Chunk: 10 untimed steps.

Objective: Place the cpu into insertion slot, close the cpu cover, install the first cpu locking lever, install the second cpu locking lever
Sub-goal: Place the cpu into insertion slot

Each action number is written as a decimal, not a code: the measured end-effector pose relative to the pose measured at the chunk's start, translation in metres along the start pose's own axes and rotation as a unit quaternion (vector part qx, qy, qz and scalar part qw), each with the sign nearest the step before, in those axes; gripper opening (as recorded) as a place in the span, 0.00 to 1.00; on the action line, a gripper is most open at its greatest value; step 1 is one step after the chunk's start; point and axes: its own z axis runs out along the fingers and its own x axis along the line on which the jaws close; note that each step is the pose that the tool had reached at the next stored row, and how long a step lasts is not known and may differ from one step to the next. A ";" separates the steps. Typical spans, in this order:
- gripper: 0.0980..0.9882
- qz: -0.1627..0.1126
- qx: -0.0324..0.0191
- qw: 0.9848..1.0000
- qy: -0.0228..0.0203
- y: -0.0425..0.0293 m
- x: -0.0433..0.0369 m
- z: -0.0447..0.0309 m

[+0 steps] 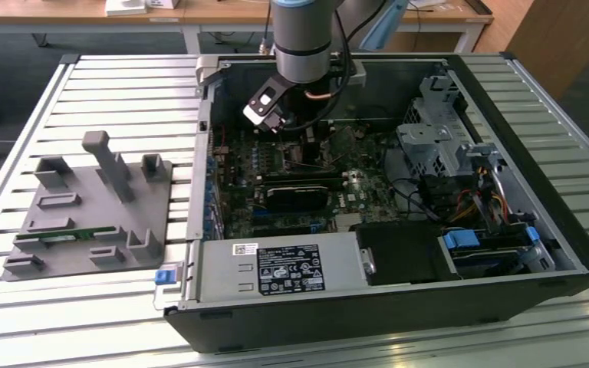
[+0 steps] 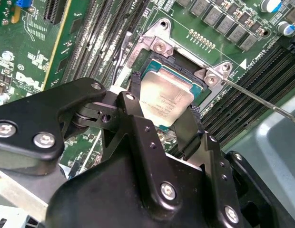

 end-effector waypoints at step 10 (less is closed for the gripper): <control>0.49 0.000 0.000 1.000 0.000 -0.0004 0.0007 0.0038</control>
